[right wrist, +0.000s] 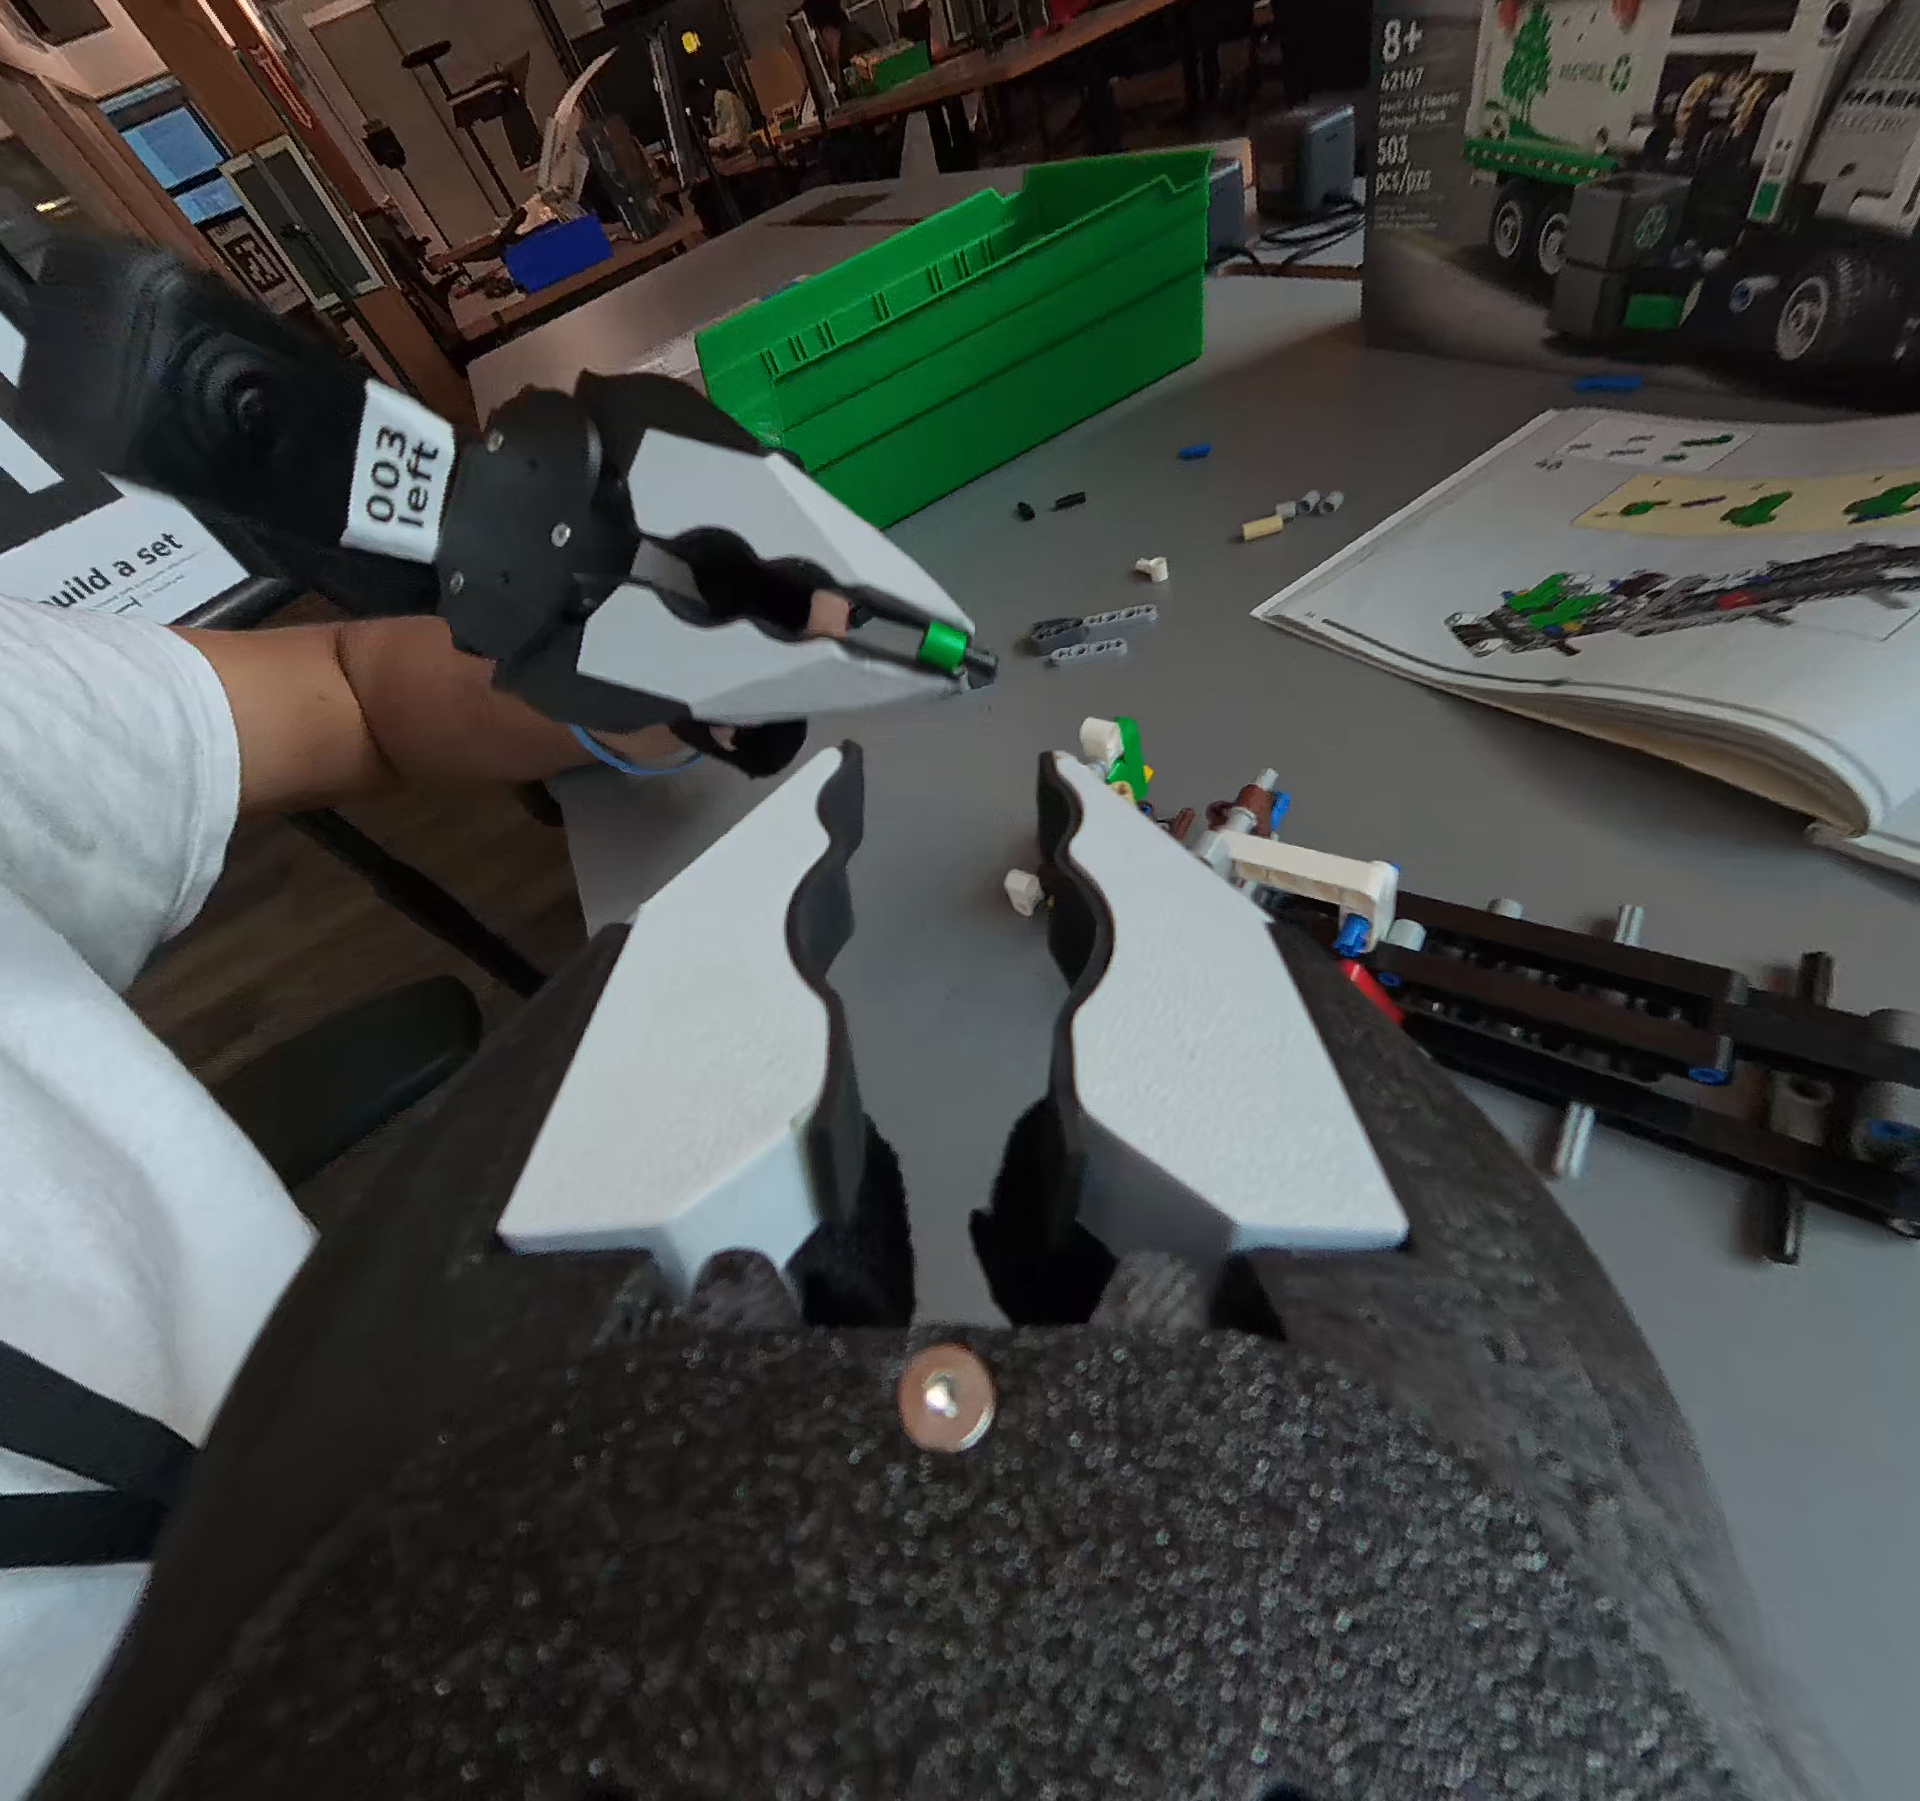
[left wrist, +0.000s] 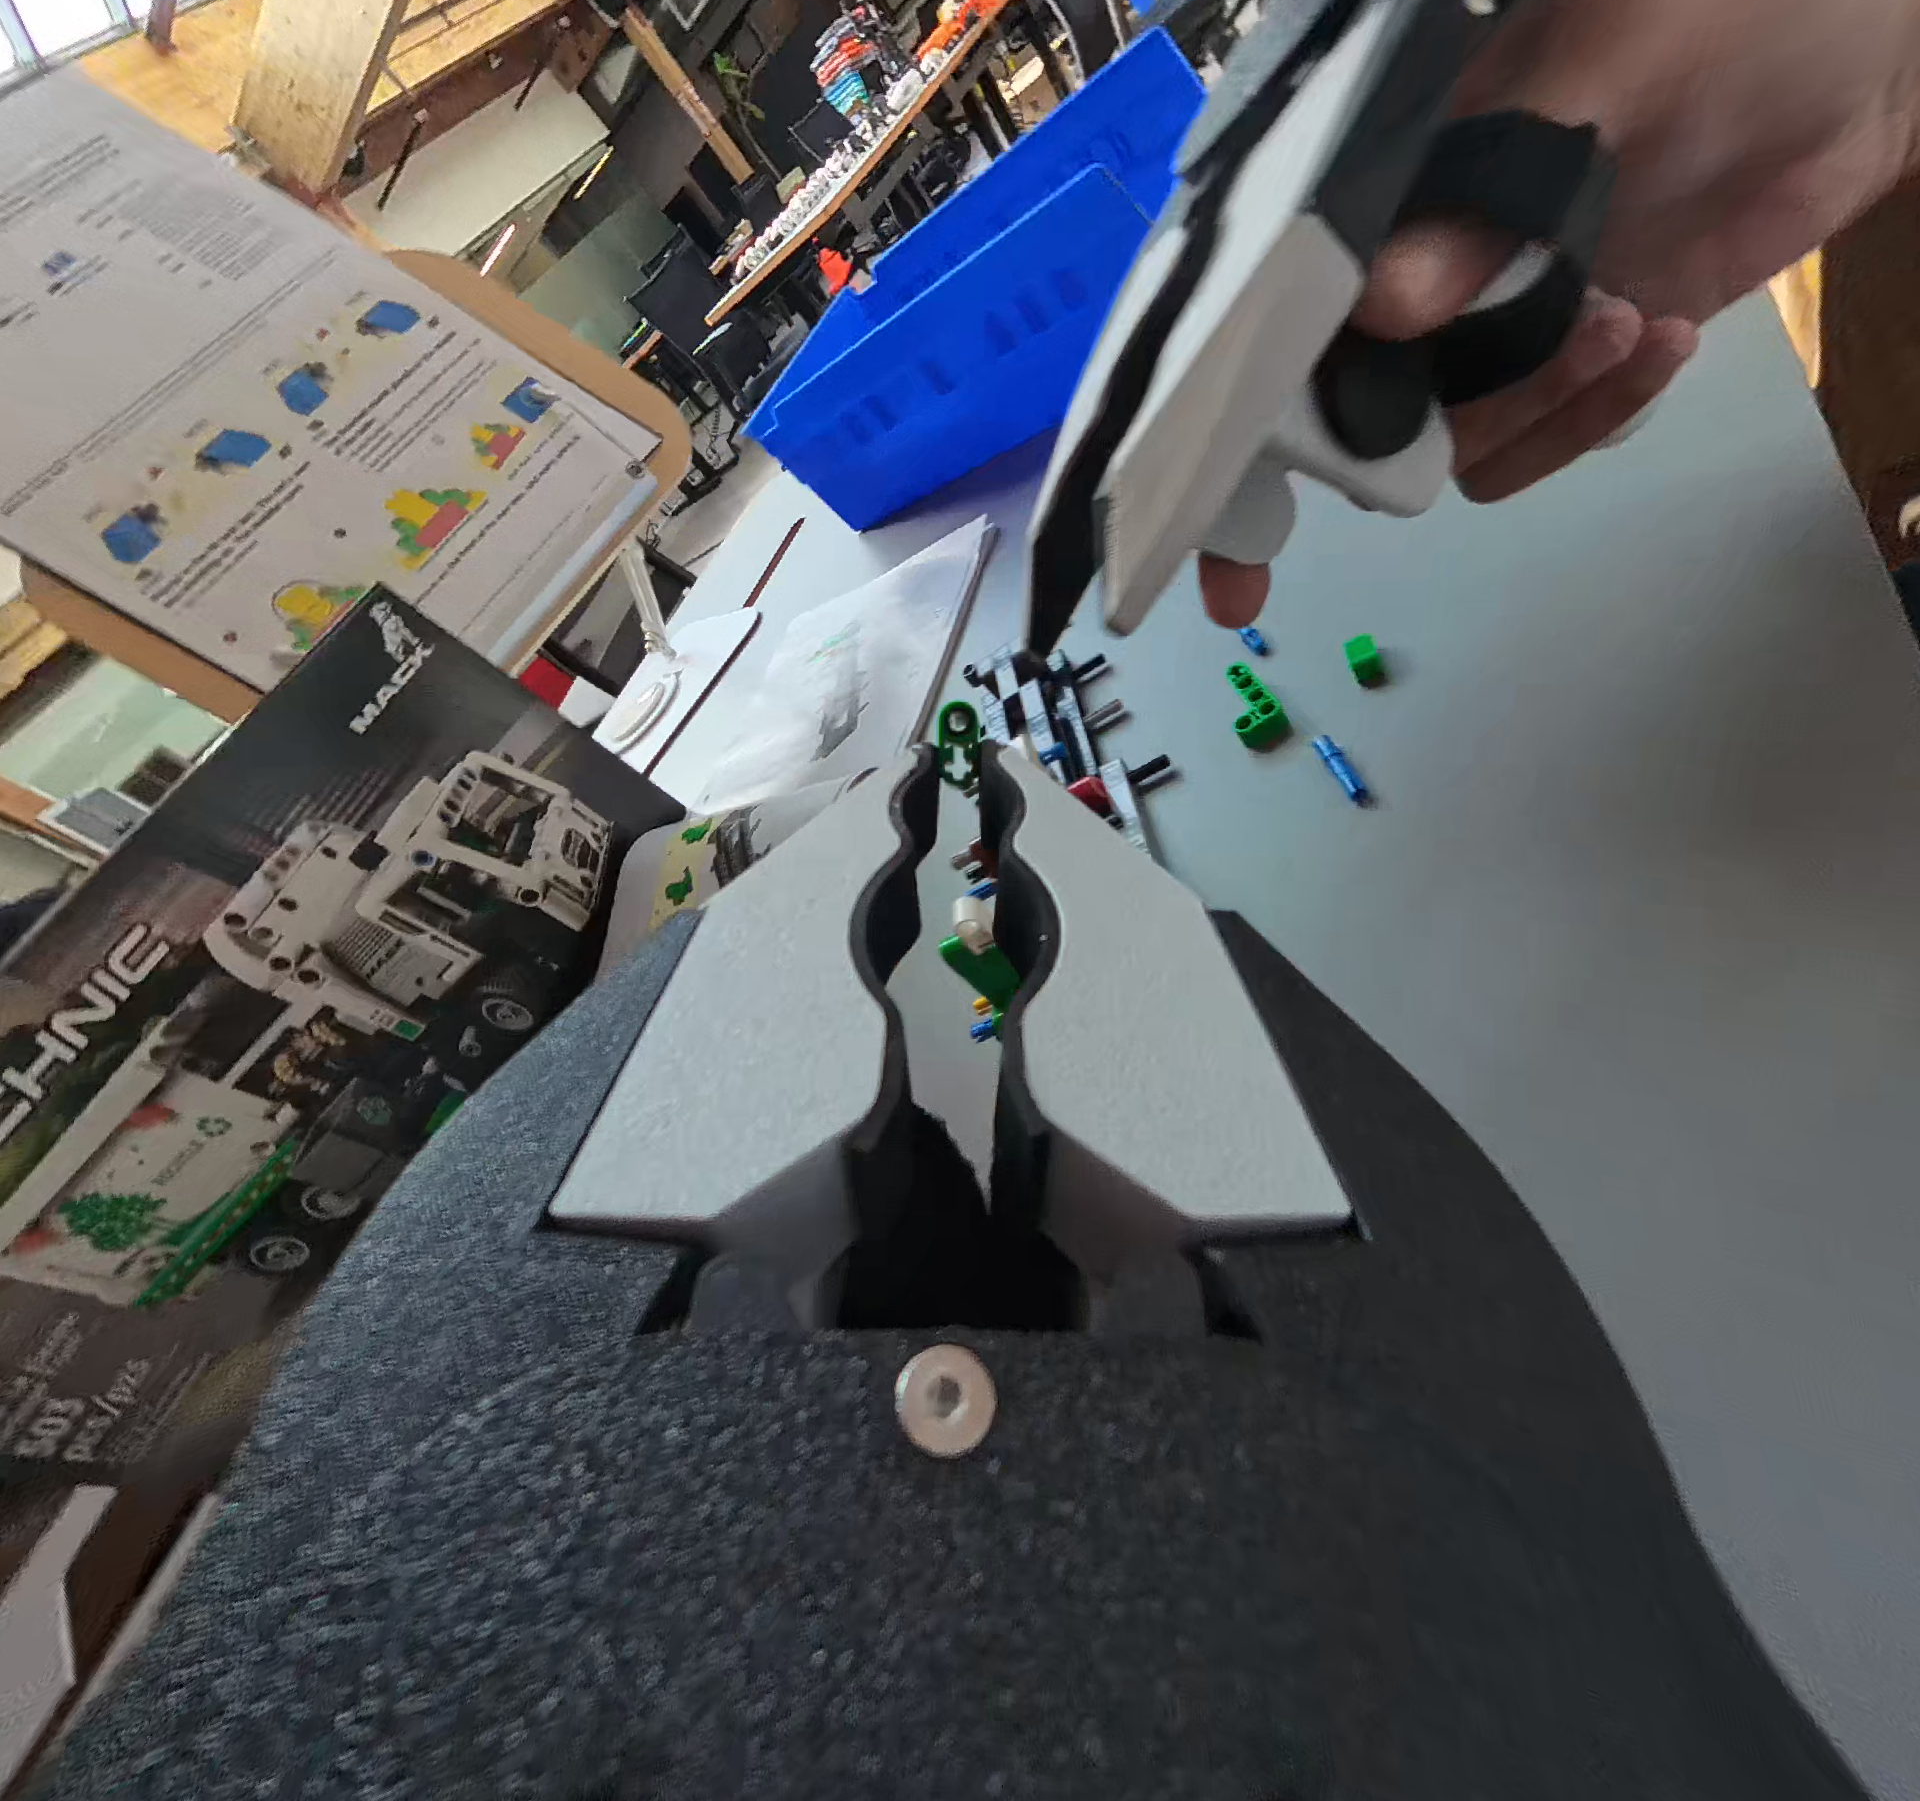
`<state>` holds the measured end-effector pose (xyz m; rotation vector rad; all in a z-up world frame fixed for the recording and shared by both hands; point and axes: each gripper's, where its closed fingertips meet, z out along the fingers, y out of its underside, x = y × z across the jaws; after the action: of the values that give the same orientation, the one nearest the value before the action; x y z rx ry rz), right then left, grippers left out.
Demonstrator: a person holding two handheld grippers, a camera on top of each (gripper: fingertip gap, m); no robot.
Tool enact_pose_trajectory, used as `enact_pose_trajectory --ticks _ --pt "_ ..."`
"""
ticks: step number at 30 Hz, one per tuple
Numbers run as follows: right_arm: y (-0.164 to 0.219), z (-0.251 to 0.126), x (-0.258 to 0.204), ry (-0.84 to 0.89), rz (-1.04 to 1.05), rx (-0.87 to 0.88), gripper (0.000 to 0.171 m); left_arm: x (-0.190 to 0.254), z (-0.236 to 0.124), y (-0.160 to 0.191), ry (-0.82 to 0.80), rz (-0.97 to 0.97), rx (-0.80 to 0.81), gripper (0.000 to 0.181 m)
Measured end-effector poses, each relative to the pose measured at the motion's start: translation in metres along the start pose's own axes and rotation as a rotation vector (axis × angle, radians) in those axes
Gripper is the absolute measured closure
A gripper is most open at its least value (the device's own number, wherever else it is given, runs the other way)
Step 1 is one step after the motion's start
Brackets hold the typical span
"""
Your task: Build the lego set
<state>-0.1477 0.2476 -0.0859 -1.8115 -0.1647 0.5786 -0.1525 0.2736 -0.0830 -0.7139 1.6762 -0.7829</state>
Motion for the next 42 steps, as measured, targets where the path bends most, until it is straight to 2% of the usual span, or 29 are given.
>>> enact_pose_trajectory --ticks 2,4,7,9,13,17,24,31,34,36,39,42 --pt "-0.001 -0.009 0.008 0.023 -0.051 0.024 0.125 -0.025 -0.004 0.009 -0.017 -0.168 0.0 0.175" --pt "0.0 -0.021 0.016 0.044 -0.077 0.057 0.123 -0.051 -0.007 0.022 -0.031 -0.363 0.006 0.175" --pt "-0.003 -0.042 0.036 0.117 -0.088 0.158 0.13 -0.08 -0.01 0.044 -0.041 -0.636 0.026 0.175" --pt "0.003 -0.055 0.05 0.156 -0.042 0.163 0.141 -0.09 -0.011 0.054 -0.031 -0.771 0.045 0.175" --pt "0.005 -0.074 0.066 0.208 -0.044 0.183 0.142 -0.098 -0.011 0.064 -0.017 -0.873 0.061 0.175" --pt "-0.003 -0.084 0.075 0.245 -0.081 0.241 0.148 -0.098 -0.01 0.065 -0.006 -0.874 0.071 0.175" --pt "-0.002 -0.083 0.083 0.223 0.014 0.246 0.148 -0.094 -0.007 0.068 0.039 -0.907 0.08 0.175" --pt "0.001 -0.082 0.077 0.184 0.008 0.223 0.15 -0.081 -0.004 0.06 0.06 -0.78 0.048 0.175" --pt "0.022 -0.076 0.064 0.096 -0.067 0.032 0.156 -0.075 -0.003 0.055 0.063 -0.715 0.045 0.175" --pt "0.039 -0.076 0.058 0.071 -0.121 -0.114 0.147 -0.072 -0.002 0.052 0.063 -0.684 0.041 0.175" --pt "0.054 -0.075 0.045 0.012 -0.163 -0.233 0.153 -0.069 -0.003 0.048 0.066 -0.646 0.041 0.175" --pt "0.069 -0.069 0.04 -0.013 -0.21 -0.314 0.151 -0.065 -0.003 0.044 0.07 -0.622 0.044 0.175"
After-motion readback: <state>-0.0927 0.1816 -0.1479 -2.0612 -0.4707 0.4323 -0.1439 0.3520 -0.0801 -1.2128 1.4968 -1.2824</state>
